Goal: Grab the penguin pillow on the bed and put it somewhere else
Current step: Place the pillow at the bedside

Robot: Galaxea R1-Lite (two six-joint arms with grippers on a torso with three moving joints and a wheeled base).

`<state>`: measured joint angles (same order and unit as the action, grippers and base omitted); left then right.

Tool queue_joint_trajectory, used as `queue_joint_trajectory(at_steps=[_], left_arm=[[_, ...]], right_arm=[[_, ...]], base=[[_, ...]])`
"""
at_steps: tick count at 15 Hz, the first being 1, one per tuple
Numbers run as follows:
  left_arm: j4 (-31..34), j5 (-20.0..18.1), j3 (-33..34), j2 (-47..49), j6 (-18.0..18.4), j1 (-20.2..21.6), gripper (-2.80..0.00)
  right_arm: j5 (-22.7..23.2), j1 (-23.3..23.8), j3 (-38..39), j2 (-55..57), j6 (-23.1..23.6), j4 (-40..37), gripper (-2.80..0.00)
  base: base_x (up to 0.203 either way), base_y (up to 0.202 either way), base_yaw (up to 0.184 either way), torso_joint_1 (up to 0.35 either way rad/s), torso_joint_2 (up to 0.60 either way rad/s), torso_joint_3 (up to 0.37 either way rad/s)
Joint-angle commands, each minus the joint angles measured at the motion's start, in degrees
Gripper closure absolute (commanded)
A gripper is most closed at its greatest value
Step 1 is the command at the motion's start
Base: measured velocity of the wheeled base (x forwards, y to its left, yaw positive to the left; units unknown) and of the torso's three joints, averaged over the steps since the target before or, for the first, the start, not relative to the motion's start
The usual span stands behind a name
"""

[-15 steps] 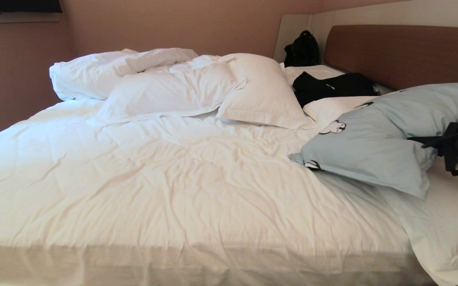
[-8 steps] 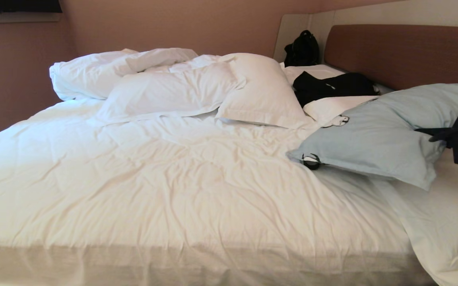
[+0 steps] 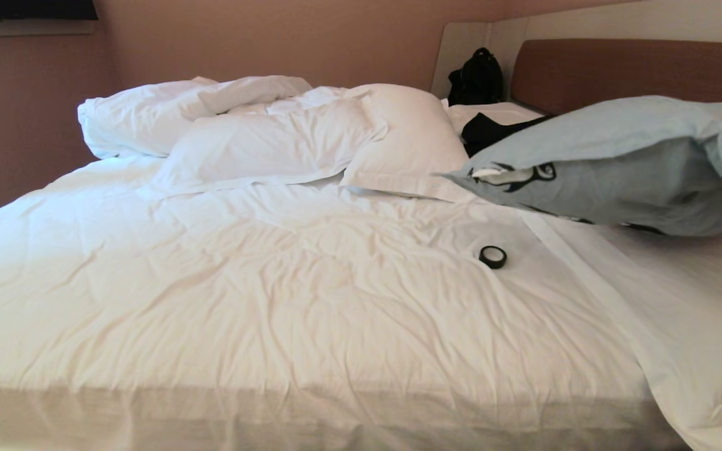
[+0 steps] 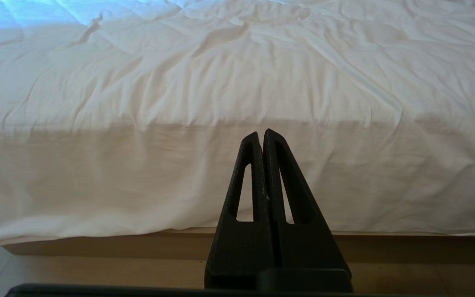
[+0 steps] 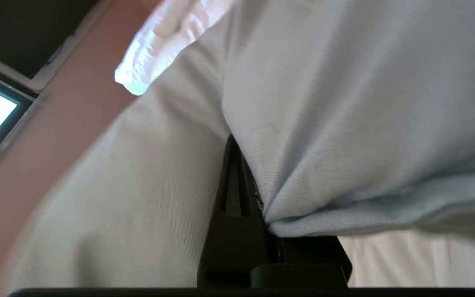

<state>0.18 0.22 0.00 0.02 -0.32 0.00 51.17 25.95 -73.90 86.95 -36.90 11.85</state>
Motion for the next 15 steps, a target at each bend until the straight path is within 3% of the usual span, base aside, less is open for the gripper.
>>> queue_joint_trajectory(at_steps=[1, 4, 6, 10, 12, 15], left_arm=[[0.0, 0.0, 0.1, 0.0, 0.0, 0.0, 0.0], [0.0, 0.0, 0.1, 0.0, 0.0, 0.0, 0.0], [0.0, 0.0, 0.1, 0.0, 0.0, 0.0, 0.0], [0.0, 0.0, 0.1, 0.0, 0.0, 0.0, 0.0], [0.0, 0.0, 0.1, 0.0, 0.0, 0.0, 0.0], [0.0, 0.0, 0.1, 0.0, 0.0, 0.0, 0.0]], right_arm=[[0.4, -0.2, -6.7, -1.3, 0.0, -3.2, 0.0], [-0.8, -0.3, -15.9, 0.3, 0.7, -12.5, 0.0], [-8.5, -0.3, -19.9, 1.1, 1.5, -18.4, 0.0], [-24.2, -1.5, -25.3, 1.6, 8.4, -28.1, 0.0], [-22.7, -1.7, -26.7, 1.7, 10.1, -28.8, 0.0], [-7.8, -0.8, -28.8, 4.1, 10.4, -27.6, 0.0]], base=[[0.0, 0.0, 0.0, 0.0, 0.0, 0.0], [0.0, 0.0, 0.0, 0.0, 0.0, 0.0], [0.0, 0.0, 0.0, 0.0, 0.0, 0.0], [0.0, 0.0, 0.0, 0.0, 0.0, 0.0], [0.0, 0.0, 0.0, 0.0, 0.0, 0.0], [0.0, 0.0, 0.0, 0.0, 0.0, 0.0]])
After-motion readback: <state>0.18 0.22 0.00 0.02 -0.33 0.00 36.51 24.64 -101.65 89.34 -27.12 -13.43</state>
